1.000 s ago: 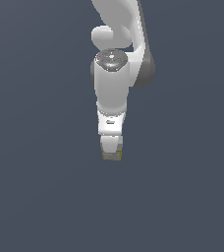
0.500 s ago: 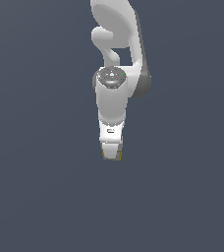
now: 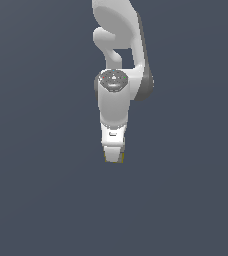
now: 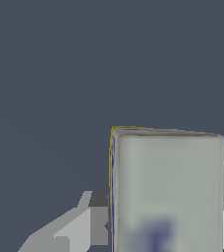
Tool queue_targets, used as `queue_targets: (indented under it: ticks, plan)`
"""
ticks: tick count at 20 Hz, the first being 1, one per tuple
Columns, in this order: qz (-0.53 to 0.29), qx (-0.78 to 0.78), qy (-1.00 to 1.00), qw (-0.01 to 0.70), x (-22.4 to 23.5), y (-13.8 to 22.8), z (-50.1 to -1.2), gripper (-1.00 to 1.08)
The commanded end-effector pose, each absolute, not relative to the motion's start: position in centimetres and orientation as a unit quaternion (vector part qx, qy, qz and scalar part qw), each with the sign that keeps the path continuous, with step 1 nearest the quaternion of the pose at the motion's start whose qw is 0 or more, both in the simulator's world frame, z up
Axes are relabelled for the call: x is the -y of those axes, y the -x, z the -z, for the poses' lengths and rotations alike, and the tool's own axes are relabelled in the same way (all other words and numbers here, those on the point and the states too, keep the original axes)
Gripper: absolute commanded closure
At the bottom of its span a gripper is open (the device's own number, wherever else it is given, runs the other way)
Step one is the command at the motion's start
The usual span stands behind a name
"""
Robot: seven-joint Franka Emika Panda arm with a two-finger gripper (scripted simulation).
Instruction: Pick up the object and move it to a goal position.
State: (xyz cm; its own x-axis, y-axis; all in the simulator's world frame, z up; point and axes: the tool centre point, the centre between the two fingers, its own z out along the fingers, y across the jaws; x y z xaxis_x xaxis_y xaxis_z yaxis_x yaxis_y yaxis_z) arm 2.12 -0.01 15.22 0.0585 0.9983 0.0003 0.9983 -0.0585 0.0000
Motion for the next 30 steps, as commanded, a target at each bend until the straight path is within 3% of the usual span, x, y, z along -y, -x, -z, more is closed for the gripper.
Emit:
queue_targets:
  ticks: [1,16,30]
  plan:
    - [0.000,0.686,0.728,0.000,0.0,-2.1,-15.2,1.08]
    - [0.000,0.686,0.728,0.000,0.9,-0.7,-18.7,1.08]
    - [0.001,0.686,0.727,0.000,4.1,4.7,-31.8,1.08]
